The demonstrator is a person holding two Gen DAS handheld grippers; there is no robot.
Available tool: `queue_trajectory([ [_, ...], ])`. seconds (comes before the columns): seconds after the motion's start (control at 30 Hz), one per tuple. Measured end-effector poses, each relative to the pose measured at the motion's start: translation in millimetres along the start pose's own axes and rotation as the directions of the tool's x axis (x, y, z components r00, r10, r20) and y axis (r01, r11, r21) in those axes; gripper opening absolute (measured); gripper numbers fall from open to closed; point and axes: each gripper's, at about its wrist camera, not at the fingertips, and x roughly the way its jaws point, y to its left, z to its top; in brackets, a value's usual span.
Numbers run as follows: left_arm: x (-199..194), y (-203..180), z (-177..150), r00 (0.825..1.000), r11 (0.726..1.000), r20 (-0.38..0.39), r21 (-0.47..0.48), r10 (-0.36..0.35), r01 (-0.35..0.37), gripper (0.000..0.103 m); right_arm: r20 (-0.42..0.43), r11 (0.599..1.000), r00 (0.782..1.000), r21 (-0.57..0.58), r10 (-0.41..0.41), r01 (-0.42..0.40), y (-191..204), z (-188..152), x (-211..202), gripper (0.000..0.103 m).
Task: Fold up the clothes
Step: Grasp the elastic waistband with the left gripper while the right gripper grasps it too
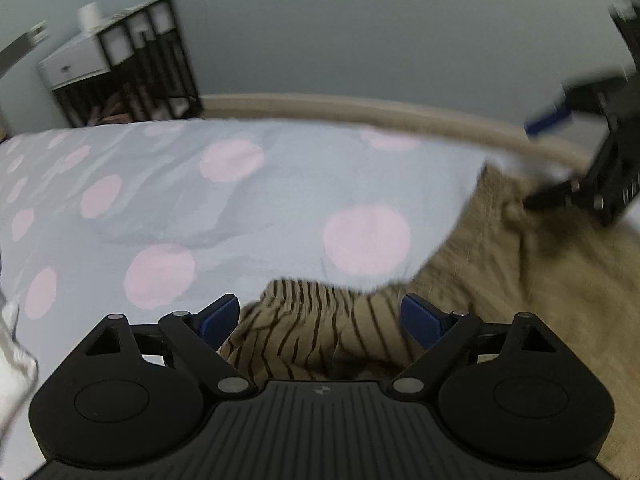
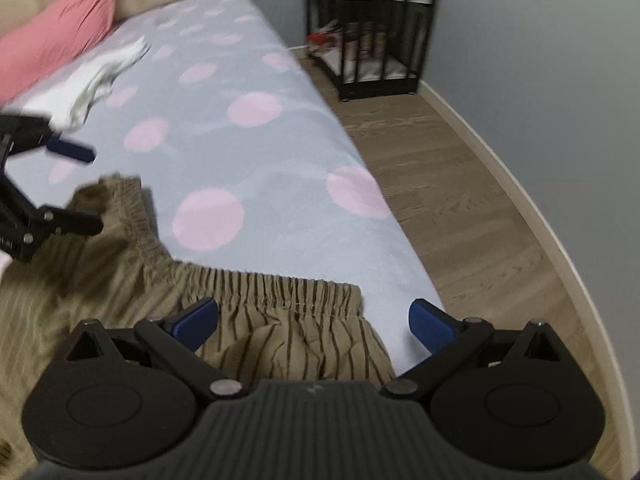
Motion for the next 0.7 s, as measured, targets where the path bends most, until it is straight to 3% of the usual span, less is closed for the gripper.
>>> queue_trajectory([
  [0.1,11.8,-3.3,-2.3,0.999,0.998,-0.037,0.063,0.007,-0.005,0.088,-0.030,0.998,1.000,-0.059,0.006,-0.008,0.9,-2.2,14.5,0.102],
  [0.33,21.2,-3.8,-2.7,0.998,0.991,-0.033,0.119,-0.051,0.055,0.070,-0.044,0.989,0.998,-0.142,0.043,-0.048,2.2,-14.2,31.3,0.097],
  [0.7,14.8,40.6,10.7,0.990,0.989,-0.011,0.030,-0.142,0.142,0.074,-0.022,0.991,0.990,0.005,0.137,-0.137,-18.7,-6.8,36.6,0.097],
])
